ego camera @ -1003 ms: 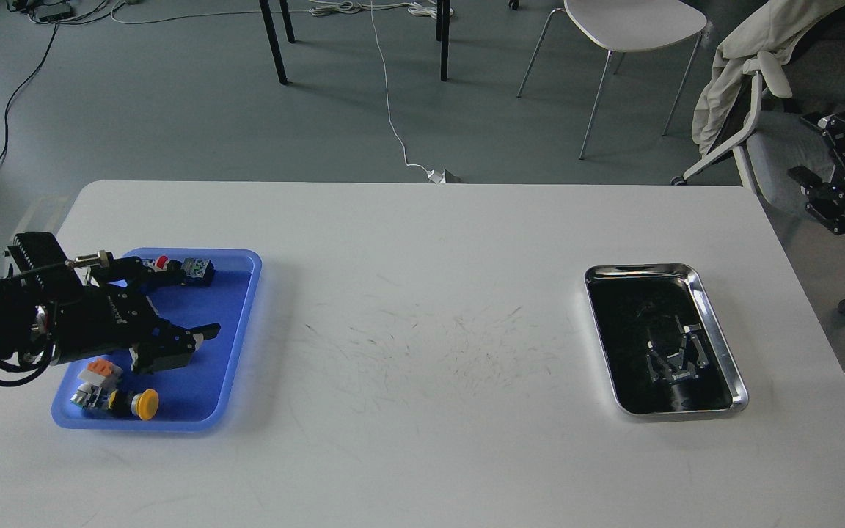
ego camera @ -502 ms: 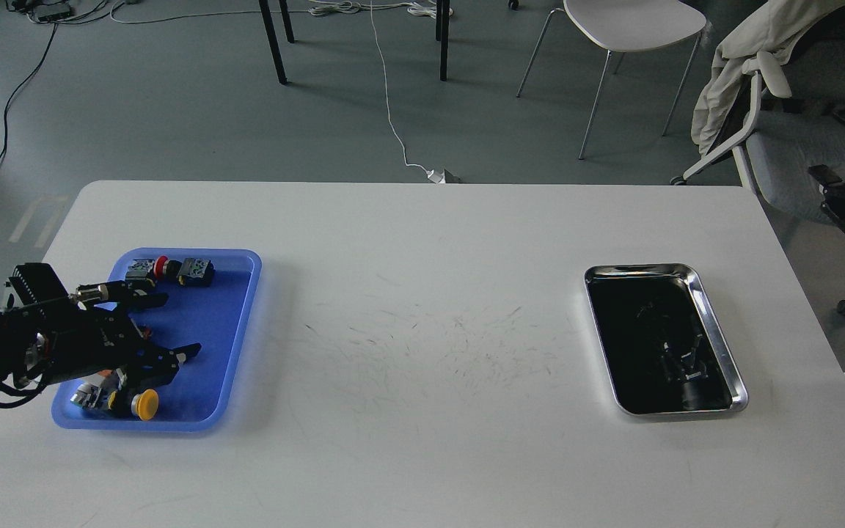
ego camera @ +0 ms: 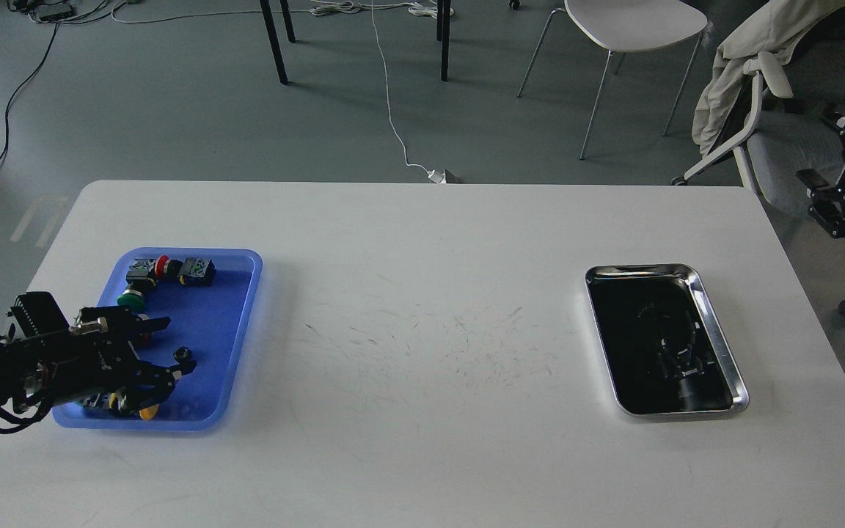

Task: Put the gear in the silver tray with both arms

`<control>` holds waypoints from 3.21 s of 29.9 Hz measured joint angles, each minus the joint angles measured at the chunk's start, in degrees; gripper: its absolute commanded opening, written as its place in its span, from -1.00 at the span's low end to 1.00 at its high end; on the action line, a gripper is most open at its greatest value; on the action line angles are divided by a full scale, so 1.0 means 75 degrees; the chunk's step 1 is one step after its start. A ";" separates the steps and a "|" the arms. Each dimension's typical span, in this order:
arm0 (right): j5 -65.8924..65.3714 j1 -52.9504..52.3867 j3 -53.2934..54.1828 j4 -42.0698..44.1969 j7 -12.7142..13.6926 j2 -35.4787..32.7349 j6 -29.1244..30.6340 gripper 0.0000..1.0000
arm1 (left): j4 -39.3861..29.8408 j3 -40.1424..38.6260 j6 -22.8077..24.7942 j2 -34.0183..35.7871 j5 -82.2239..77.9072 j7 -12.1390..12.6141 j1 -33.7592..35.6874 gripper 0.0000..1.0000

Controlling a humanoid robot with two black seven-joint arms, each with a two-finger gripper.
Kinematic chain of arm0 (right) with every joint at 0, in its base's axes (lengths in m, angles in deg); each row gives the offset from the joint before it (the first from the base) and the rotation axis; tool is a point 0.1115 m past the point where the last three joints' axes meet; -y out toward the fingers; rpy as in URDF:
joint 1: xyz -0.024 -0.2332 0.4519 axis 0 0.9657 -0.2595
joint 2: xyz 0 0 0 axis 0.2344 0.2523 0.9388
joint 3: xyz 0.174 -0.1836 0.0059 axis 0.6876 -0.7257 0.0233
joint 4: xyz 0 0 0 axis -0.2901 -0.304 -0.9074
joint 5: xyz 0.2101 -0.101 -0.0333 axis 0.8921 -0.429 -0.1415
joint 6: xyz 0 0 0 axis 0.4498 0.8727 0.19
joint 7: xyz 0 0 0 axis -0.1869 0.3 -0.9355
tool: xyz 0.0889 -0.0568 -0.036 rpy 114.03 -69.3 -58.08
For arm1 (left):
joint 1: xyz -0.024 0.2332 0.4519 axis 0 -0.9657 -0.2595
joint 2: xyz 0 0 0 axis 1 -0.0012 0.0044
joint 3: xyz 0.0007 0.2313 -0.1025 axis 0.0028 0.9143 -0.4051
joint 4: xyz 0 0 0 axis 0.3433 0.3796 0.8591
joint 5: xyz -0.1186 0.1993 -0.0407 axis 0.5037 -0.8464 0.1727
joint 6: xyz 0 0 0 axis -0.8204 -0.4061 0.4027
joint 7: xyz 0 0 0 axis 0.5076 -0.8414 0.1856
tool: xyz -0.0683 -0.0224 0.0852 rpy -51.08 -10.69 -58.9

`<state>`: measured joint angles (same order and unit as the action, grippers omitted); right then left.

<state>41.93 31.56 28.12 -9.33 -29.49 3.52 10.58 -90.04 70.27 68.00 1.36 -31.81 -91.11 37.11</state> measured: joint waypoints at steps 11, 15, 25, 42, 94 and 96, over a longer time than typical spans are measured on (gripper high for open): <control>0.0000 0.0035 -0.0019 0.0177 0.0000 0.0008 0.0010 0.74 | 0.0109 0.0002 -0.0192 -0.0081 0.0086 0.0000 -0.0128 0.15; 0.0000 0.0072 -0.0026 0.0178 0.0000 0.0008 0.0010 0.74 | 0.0127 0.0004 -0.0252 -0.0082 0.0087 0.0000 -0.0214 0.09; 0.0000 0.0087 -0.0038 0.0178 0.0000 0.0074 0.0010 0.74 | 0.0343 0.0010 -0.0294 -0.0124 0.0089 0.0000 -0.0274 -0.10; -0.0012 0.0091 -0.0062 0.0186 0.0000 0.0079 0.0010 0.74 | 0.0471 -0.0007 -0.0302 -0.0408 0.0101 0.0000 -0.0359 -0.19; -0.0013 0.0084 -0.0058 0.0861 0.0006 0.0650 0.0040 0.84 | -0.1047 -0.0344 -0.0094 -0.0185 0.3685 0.0002 0.1244 -0.84; 0.0007 0.0057 -0.0002 0.0863 0.0009 0.0653 0.0056 0.85 | -0.1290 -0.0343 -0.0086 -0.0395 0.3718 -0.0002 0.1297 -0.84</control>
<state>41.99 31.99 28.10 -2.86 -29.42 8.42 11.00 -99.71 67.69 67.36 -1.61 -3.92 -91.12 46.84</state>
